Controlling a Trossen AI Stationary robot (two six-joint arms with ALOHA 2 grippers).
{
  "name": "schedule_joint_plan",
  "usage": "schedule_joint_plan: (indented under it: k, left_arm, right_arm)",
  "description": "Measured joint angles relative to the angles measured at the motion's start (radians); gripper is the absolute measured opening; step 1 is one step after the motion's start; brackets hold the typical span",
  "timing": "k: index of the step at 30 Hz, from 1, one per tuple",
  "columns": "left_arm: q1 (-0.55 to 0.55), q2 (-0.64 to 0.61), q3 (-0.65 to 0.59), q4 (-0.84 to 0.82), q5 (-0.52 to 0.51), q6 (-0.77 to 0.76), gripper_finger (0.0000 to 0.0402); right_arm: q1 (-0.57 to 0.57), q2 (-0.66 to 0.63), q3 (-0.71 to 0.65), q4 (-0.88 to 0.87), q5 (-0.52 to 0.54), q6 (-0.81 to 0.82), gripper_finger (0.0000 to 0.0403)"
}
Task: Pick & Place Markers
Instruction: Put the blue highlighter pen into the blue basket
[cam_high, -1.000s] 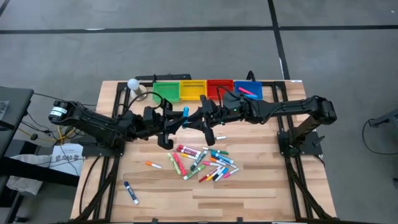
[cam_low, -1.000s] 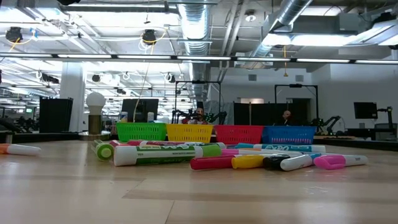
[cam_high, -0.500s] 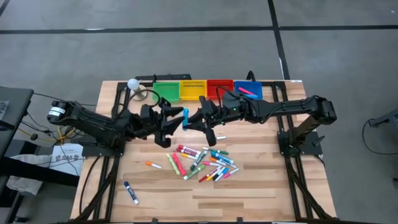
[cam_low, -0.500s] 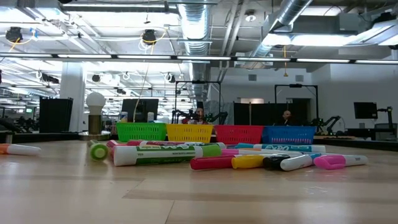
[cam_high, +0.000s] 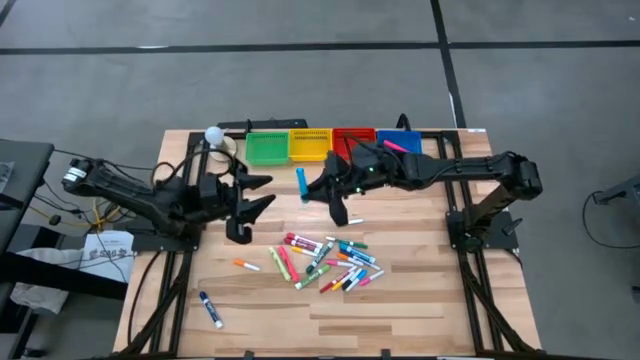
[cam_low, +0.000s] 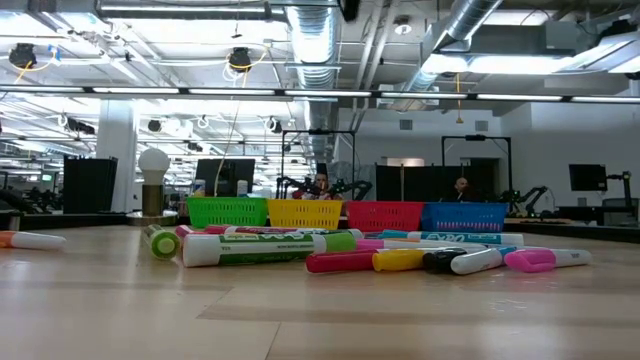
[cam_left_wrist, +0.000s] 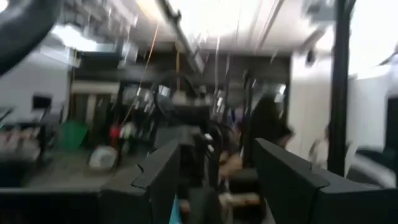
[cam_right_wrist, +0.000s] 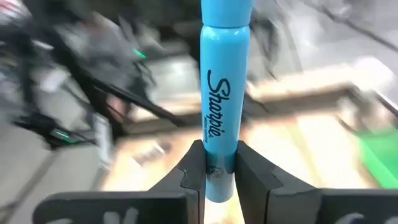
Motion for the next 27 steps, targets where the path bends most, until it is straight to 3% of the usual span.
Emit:
schedule_joint_plan:
  k: [4, 10, 17, 27]
  left_arm:
    - [-0.056, -0.128, 0.0, -0.28, -0.069, -0.117, 0.0192]
    - [-0.152, -0.259, 0.0, -0.575, -0.069, -0.292, 0.0179]
    - [-0.255, -0.277, 0.0, -0.613, -0.069, -0.355, 0.0165]
    - [-0.288, -0.204, 0.0, -0.626, -0.068, -0.356, 0.0139]
  right_arm:
    - [-0.081, -0.013, 0.0, -0.23, 0.03, -0.008, 0.0048]
    - [-0.258, -0.03, 0.0, -0.557, 0.038, -0.059, 0.0049]
    - [-0.499, -0.029, 0.0, -0.806, 0.178, -0.16, 0.0051]
    - [-0.778, 0.002, -0.006, -0.949, 0.186, -0.264, 0.0052]
